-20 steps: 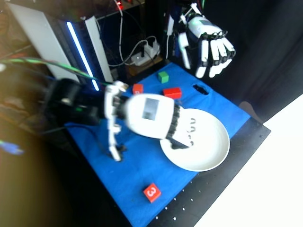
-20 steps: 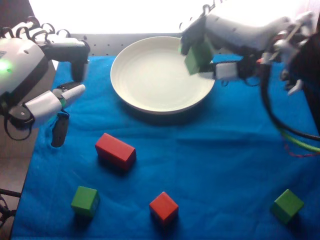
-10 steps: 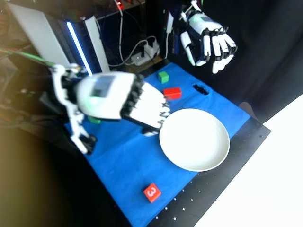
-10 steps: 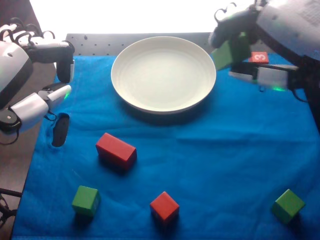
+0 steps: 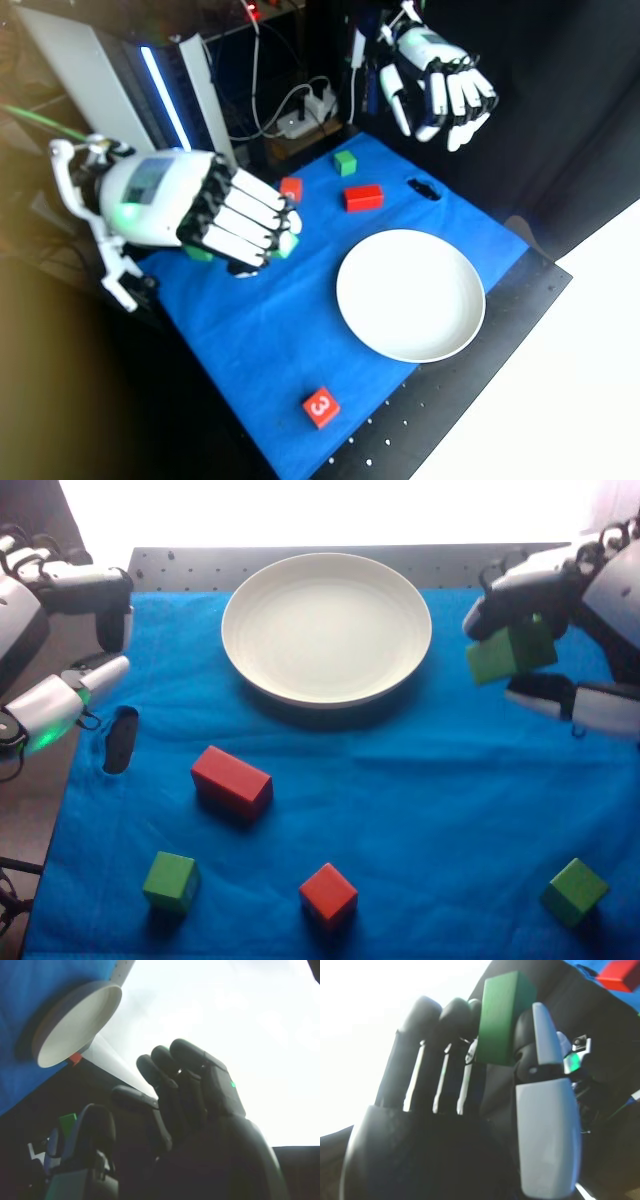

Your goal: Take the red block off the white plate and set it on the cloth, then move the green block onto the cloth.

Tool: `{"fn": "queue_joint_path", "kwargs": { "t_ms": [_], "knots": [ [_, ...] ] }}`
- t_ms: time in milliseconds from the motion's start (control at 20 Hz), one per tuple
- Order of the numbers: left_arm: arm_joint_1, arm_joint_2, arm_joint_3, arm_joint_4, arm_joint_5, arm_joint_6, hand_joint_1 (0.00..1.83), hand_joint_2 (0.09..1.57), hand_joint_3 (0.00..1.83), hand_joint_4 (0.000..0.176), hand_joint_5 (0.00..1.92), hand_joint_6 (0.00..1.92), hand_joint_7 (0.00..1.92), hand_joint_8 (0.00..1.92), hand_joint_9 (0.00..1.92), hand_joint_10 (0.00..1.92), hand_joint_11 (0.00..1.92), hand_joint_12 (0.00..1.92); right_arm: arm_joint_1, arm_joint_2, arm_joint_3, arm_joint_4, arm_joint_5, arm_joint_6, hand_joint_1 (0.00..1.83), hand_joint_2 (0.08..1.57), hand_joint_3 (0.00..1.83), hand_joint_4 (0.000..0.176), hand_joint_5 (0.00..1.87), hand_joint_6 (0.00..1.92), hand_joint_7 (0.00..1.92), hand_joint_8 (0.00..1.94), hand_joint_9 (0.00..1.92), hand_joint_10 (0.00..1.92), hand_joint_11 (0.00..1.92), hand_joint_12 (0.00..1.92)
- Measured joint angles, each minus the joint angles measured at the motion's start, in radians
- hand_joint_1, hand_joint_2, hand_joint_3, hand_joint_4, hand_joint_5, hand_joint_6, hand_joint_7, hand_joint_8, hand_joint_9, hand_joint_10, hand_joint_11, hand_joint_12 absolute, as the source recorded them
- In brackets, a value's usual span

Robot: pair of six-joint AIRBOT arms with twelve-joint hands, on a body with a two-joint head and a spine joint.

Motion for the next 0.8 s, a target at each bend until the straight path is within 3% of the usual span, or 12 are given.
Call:
{"fn": "queue_joint_path", "kwargs": {
  "t_ms": [50, 200, 250, 300, 350, 450, 500, 550, 600, 650, 750, 800],
  "knots": [
    [0.000, 0.000, 0.000, -0.006, -0.004, 0.000, 0.75, 1.35, 0.00, 0.176, 0.55, 1.60, 0.62, 0.29, 0.40, 0.56, 0.03, 1.38, -0.015, 0.003, -0.005, 0.000, 0.000, 0.003, 1.38, 1.12, 0.00, 0.000, 1.00, 0.88, 0.97, 1.06, 0.85, 1.35, 0.76, 1.69],
    [0.000, 0.000, -0.003, -0.010, -0.004, 0.000, 0.74, 1.35, 0.00, 0.176, 0.54, 1.61, 0.66, 0.16, 0.35, 0.66, 0.00, 1.45, -0.056, 0.003, -0.017, 0.006, -0.001, 0.026, 1.38, 1.09, 0.00, 0.000, 1.02, 0.95, 1.05, 0.84, 0.88, 1.28, 0.75, 1.60],
    [0.000, 0.000, -0.006, -0.008, -0.004, 0.000, 0.74, 1.36, 0.00, 0.176, 0.54, 1.62, 0.66, 0.16, 0.34, 0.67, 0.00, 1.45, -0.072, 0.003, -0.023, 0.007, 0.000, 0.032, 1.38, 1.10, 0.00, 0.000, 1.01, 0.99, 1.02, 0.87, 0.86, 1.30, 0.74, 1.62],
    [0.000, 0.000, -0.006, -0.006, -0.003, 0.000, 0.74, 1.35, 0.00, 0.176, 0.55, 1.61, 0.68, 0.18, 0.33, 0.79, 0.03, 1.51, -0.087, 0.003, -0.029, 0.009, 0.001, 0.034, 1.39, 1.09, 0.00, 0.000, 1.06, 0.82, 1.01, 0.94, 0.92, 1.27, 0.82, 1.61],
    [0.000, 0.000, -0.006, -0.006, -0.005, 0.000, 0.50, 1.30, 0.00, 0.074, 0.57, 0.96, 0.67, 0.20, 0.32, 0.84, 0.03, 1.52, -0.097, 0.003, -0.034, 0.016, 0.000, 0.037, 1.39, 1.09, 0.00, 0.000, 1.07, 0.71, 1.00, 1.02, 0.92, 1.28, 0.87, 1.63],
    [0.000, 0.000, -0.006, -0.008, -0.004, 0.000, 0.42, 1.28, 0.00, 0.043, 0.71, 0.44, 0.62, 0.28, 0.29, 0.93, 0.04, 1.52, -0.121, -0.005, -0.034, 0.031, -0.006, 0.056, 1.39, 1.10, 0.00, 0.000, 1.07, 0.70, 0.98, 1.10, 0.89, 1.31, 0.81, 1.71],
    [0.000, 0.000, -0.006, -0.008, -0.004, 0.000, 0.70, 1.32, 0.00, 0.149, 0.61, 1.32, 0.60, 0.31, 0.27, 0.91, 0.02, 1.48, -0.130, -0.009, -0.034, 0.037, -0.003, 0.061, 1.39, 1.09, 0.00, 0.000, 1.07, 0.77, 0.98, 1.05, 0.89, 1.29, 0.77, 1.70],
    [0.000, 0.000, -0.006, -0.008, -0.005, 0.000, 0.74, 1.34, 0.00, 0.171, 0.57, 1.54, 0.57, 0.40, 0.27, 0.92, 0.01, 1.48, -0.133, -0.014, -0.034, 0.038, 0.002, 0.067, 1.29, 1.07, 0.00, 0.000, 1.14, 0.74, 1.02, 0.99, 0.89, 1.28, 0.75, 1.69],
    [0.000, 0.000, -0.006, -0.006, -0.005, 0.002, 0.75, 1.35, 0.00, 0.175, 0.56, 1.59, 0.55, 0.47, 0.28, 0.95, 0.01, 1.51, -0.133, -0.015, -0.034, 0.037, 0.004, 0.071, 1.20, 1.08, 0.00, 0.000, 1.05, 0.87, 0.90, 0.94, 0.79, 1.20, 0.64, 1.68],
    [0.000, 0.000, -0.006, -0.006, -0.005, 0.000, 0.75, 1.35, 0.00, 0.176, 0.55, 1.60, 0.54, 0.49, 0.28, 0.95, 0.02, 1.50, -0.133, -0.015, -0.034, 0.037, 0.002, 0.071, 1.27, 0.99, 0.00, 0.000, 0.81, 0.81, 0.80, 0.86, 0.70, 1.12, 0.52, 1.66],
    [0.000, 0.000, -0.006, -0.009, -0.005, 0.000, 0.74, 1.36, 0.00, 0.176, 0.54, 1.63, 0.54, 0.46, 0.29, 0.87, 0.00, 1.44, -0.133, -0.015, -0.034, 0.038, -0.001, 0.072, 1.11, 0.93, 0.00, 0.000, 0.58, 0.67, 0.60, 0.56, 0.45, 0.89, 0.18, 1.65],
    [0.000, 0.000, -0.006, -0.010, -0.005, 0.000, 0.51, 1.32, 0.00, 0.045, 0.56, 0.93, 0.57, 0.41, 0.32, 0.79, 0.00, 1.39, -0.133, -0.015, -0.035, 0.037, 0.000, 0.074, 1.02, 0.91, 0.00, 0.000, 0.47, 0.58, 0.47, 0.38, 0.29, 0.79, 0.03, 1.65]
  ]
}}
